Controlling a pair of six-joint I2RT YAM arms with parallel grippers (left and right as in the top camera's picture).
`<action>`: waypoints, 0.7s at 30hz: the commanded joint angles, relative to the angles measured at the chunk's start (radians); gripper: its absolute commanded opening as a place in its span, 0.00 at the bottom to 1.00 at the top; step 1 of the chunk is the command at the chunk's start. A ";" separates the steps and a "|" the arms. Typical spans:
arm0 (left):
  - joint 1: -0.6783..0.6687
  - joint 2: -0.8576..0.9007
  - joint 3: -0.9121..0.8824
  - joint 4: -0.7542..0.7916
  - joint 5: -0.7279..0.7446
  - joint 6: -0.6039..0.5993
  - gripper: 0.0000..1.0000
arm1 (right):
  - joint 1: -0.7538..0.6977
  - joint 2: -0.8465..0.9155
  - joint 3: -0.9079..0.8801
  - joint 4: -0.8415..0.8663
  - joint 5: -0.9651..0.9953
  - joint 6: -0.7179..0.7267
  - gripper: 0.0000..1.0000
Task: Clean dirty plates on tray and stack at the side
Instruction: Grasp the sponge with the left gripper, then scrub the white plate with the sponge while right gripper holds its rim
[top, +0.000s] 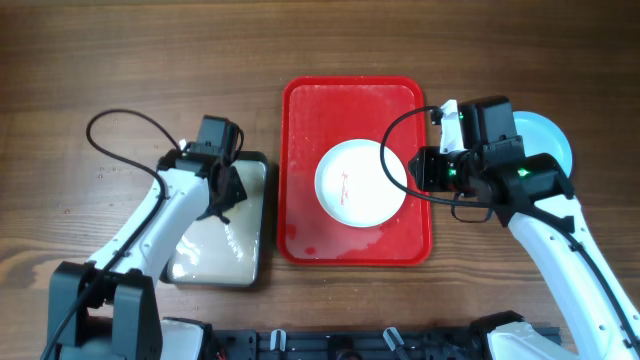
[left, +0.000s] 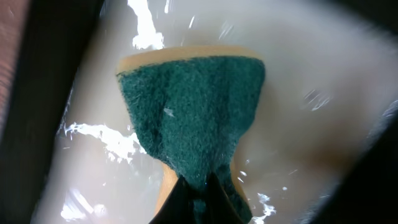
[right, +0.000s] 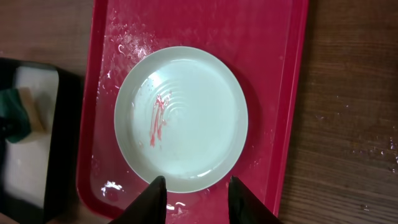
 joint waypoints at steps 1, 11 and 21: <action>0.007 -0.014 -0.021 -0.009 0.047 0.067 0.04 | 0.006 0.018 -0.056 -0.001 0.000 0.032 0.33; -0.090 -0.040 0.265 -0.059 0.465 0.107 0.04 | 0.006 0.281 -0.087 0.185 -0.007 0.068 0.33; -0.349 0.164 0.258 0.235 0.458 0.056 0.04 | -0.040 0.531 -0.087 0.312 0.043 0.076 0.21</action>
